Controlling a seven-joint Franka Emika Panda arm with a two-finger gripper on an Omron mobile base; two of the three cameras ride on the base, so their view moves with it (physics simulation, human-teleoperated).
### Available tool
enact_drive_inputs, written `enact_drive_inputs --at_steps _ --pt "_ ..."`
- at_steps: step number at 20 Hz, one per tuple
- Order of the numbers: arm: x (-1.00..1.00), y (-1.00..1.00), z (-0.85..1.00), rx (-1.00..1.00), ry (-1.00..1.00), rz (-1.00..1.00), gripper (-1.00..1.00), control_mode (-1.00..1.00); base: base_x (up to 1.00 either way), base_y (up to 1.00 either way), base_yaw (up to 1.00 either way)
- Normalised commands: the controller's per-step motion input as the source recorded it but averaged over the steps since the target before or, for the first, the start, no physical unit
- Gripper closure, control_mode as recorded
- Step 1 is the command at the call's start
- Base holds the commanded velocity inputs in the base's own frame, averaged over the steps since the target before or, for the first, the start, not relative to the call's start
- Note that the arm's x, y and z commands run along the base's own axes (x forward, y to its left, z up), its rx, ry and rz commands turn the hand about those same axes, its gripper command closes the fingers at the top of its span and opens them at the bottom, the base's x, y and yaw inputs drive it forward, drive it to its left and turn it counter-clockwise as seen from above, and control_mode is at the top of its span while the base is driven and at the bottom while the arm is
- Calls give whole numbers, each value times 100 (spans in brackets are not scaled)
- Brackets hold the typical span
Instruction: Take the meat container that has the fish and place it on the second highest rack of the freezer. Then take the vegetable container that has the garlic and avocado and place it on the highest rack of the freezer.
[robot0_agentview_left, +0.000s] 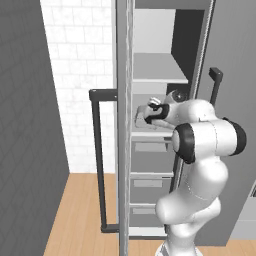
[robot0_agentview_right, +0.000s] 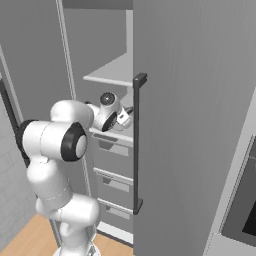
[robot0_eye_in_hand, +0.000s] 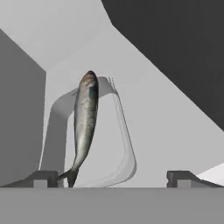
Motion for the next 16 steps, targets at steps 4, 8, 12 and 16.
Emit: enact_drive_inputs --at_steps 4,8,12,16 --pt "-100 -1 80 0 -7 0 -100 -100 0 0 0" --pt "-100 -2 82 0 14 0 -100 -100 0 0 0" --pt "-100 0 57 0 30 0 -100 -100 0 0 0" --pt "-100 -1 41 0 34 1 -100 -100 0 0 0"
